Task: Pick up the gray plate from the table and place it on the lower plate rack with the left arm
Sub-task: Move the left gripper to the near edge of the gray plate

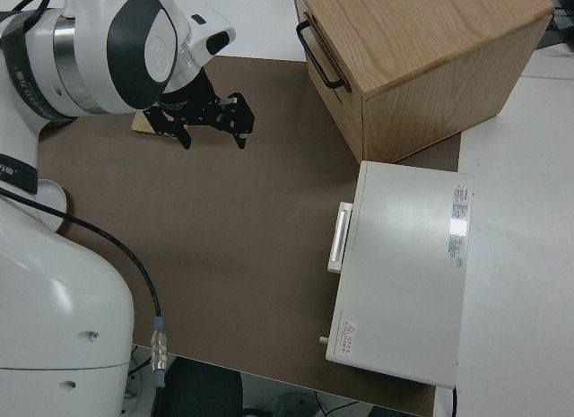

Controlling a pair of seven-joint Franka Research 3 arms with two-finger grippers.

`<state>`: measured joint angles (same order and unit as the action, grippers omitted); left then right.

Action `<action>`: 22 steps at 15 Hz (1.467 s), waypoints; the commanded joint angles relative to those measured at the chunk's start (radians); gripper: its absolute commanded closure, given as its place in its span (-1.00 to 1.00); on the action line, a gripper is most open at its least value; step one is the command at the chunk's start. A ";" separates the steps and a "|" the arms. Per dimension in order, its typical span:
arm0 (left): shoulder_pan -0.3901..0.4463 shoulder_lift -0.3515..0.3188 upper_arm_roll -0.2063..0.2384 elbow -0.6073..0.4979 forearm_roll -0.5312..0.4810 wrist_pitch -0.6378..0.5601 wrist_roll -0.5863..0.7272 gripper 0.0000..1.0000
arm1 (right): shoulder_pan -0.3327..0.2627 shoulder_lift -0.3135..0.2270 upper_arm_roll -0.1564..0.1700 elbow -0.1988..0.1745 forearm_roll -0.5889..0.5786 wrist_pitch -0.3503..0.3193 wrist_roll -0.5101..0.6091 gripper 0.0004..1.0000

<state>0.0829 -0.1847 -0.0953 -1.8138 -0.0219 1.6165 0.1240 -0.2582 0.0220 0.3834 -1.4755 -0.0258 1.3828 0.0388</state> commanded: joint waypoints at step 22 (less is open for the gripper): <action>-0.011 -0.058 0.003 -0.281 -0.044 0.160 -0.056 -0.99 | -0.024 -0.002 0.022 0.008 -0.006 -0.011 0.012 -0.97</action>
<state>0.0834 -0.1864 -0.0956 -1.9894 -0.0541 1.6993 0.1124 -0.2582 0.0220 0.3834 -1.4755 -0.0258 1.3828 0.0388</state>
